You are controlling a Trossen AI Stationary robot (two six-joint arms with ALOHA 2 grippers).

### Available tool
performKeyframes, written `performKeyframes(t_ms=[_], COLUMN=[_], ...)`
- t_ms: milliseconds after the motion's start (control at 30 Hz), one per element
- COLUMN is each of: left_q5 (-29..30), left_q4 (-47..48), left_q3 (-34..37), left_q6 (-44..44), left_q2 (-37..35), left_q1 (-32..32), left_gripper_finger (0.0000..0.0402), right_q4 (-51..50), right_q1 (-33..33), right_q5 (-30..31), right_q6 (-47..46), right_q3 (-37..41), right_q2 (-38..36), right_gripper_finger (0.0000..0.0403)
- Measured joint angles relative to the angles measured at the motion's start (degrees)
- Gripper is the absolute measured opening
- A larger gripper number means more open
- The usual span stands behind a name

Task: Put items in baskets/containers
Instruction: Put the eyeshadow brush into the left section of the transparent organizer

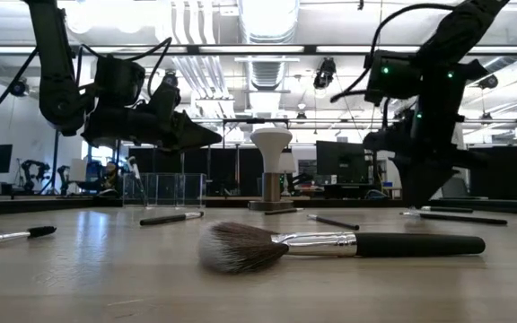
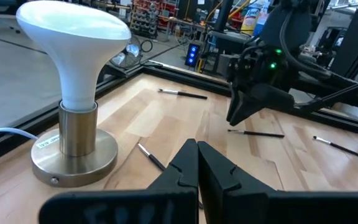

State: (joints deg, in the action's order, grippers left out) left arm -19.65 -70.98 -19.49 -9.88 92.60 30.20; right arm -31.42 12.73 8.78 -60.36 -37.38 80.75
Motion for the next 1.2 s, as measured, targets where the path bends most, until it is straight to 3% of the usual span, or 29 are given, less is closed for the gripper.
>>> performKeyframes(t_ms=[333, 567, 767, 967, 1200], left_q5=[0.0, 0.0, 0.0, 0.0, 0.0], left_q4=[0.0, 0.1, 0.5, 0.8, 1.3], left_q3=[0.0, 0.0, 0.0, 0.0, 0.0], left_q6=[0.0, 0.0, 0.0, 0.2, 0.3], left_q2=[0.0, 0.0, 0.0, 0.0, 0.0], left_q1=[0.0, 0.0, 0.0, 0.0, 0.0], left_gripper_finger=[0.0000, 0.0000, 0.0000, 0.0000, 0.0000], right_q4=[1.0, 0.1, -4.1, -2.1, -1.8], right_q1=[0.0, -0.1, -0.1, -0.1, -0.9], right_q5=[-1.7, -2.5, -2.9, -3.6, -5.8], right_q6=[2.3, 4.2, 4.7, 4.5, 5.3], right_q3=[-1.8, -4.0, -7.4, -8.8, -11.1], right_q2=[3.6, 8.3, 7.8, 6.9, 10.5], right_gripper_finger=[0.0117, 0.0118, 0.0118, 0.0118, 0.0118])
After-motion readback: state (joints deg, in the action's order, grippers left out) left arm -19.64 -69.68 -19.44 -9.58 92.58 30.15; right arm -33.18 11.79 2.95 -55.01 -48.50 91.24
